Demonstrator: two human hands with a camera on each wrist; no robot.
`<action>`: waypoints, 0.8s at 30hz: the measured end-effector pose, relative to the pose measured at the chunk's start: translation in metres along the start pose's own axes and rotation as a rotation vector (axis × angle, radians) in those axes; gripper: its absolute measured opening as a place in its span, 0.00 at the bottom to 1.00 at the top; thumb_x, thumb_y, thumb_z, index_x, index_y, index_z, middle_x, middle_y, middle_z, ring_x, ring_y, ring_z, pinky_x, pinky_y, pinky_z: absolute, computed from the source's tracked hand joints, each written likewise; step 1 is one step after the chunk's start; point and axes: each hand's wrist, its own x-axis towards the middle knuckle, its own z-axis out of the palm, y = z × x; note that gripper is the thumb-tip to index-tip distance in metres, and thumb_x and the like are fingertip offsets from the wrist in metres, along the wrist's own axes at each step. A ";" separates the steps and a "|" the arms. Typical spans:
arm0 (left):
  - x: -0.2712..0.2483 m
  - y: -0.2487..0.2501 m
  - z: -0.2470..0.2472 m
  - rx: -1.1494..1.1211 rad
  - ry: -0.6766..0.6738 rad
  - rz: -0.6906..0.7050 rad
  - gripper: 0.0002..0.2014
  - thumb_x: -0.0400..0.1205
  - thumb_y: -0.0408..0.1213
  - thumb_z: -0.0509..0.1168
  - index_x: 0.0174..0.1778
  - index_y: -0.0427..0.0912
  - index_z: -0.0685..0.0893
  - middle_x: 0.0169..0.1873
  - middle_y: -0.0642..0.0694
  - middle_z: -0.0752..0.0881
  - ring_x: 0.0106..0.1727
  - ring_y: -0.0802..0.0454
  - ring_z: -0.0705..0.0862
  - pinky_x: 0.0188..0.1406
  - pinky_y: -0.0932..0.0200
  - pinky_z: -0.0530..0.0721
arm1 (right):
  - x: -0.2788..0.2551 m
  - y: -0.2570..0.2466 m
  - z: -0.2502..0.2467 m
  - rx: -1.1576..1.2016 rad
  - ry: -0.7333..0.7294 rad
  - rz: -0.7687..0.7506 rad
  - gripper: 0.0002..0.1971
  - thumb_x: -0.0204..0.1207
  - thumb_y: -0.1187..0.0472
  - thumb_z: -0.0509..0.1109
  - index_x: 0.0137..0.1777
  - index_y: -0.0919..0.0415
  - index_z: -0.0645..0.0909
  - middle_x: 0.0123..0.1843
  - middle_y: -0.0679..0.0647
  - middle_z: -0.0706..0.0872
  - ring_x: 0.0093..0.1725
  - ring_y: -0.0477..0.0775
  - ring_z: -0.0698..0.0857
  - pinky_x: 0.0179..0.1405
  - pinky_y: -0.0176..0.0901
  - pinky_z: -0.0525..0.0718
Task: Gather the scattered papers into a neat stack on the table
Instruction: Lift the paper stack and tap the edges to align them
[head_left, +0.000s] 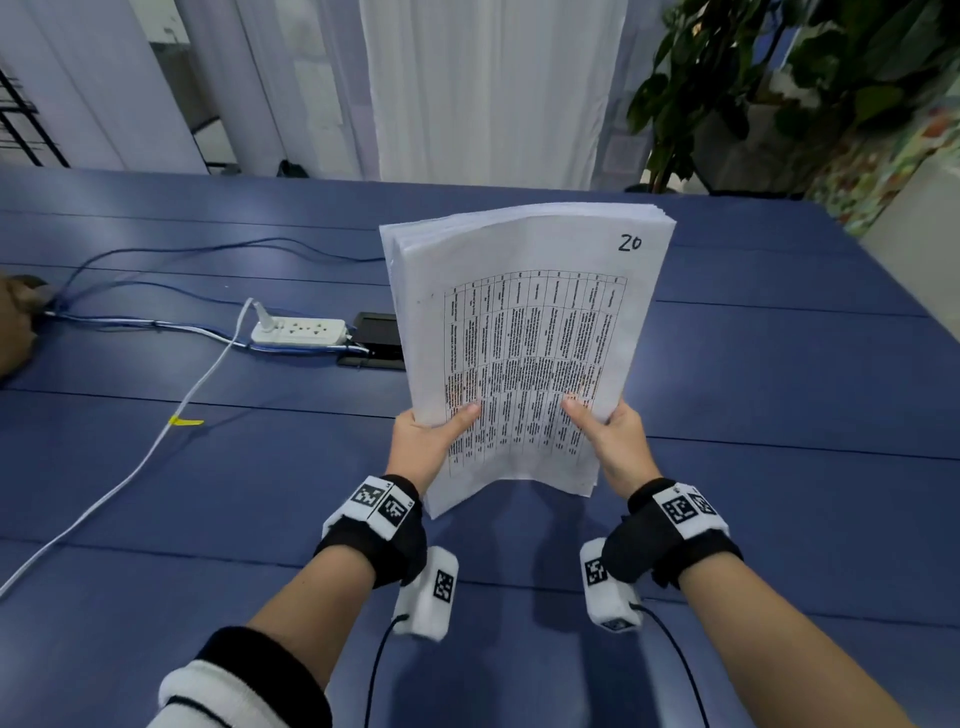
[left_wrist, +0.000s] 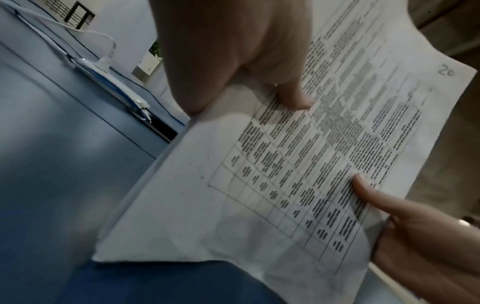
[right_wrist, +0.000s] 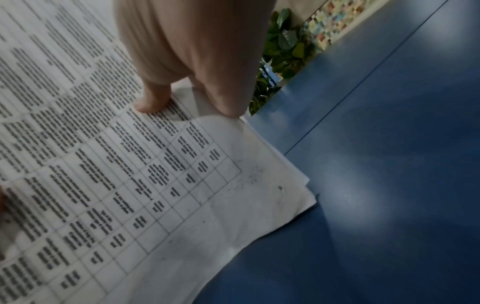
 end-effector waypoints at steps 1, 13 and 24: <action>0.001 0.000 0.000 0.010 -0.007 -0.003 0.07 0.74 0.29 0.73 0.38 0.46 0.85 0.38 0.53 0.87 0.33 0.73 0.86 0.36 0.78 0.82 | 0.000 0.000 -0.001 -0.007 0.006 -0.003 0.12 0.75 0.66 0.71 0.56 0.54 0.81 0.56 0.51 0.87 0.56 0.44 0.86 0.57 0.35 0.83; -0.008 0.067 -0.019 -0.042 -0.057 0.191 0.09 0.73 0.27 0.72 0.45 0.41 0.85 0.37 0.57 0.90 0.37 0.68 0.88 0.40 0.72 0.86 | -0.028 -0.013 -0.009 -0.062 -0.003 -0.103 0.14 0.74 0.70 0.71 0.60 0.64 0.80 0.52 0.47 0.88 0.47 0.35 0.88 0.48 0.27 0.85; -0.032 0.067 -0.026 0.001 -0.147 0.228 0.09 0.74 0.22 0.69 0.41 0.43 0.86 0.31 0.61 0.90 0.36 0.66 0.89 0.37 0.70 0.86 | -0.042 -0.042 -0.016 -0.215 -0.082 -0.158 0.08 0.75 0.70 0.71 0.52 0.63 0.81 0.48 0.49 0.87 0.40 0.29 0.87 0.40 0.22 0.83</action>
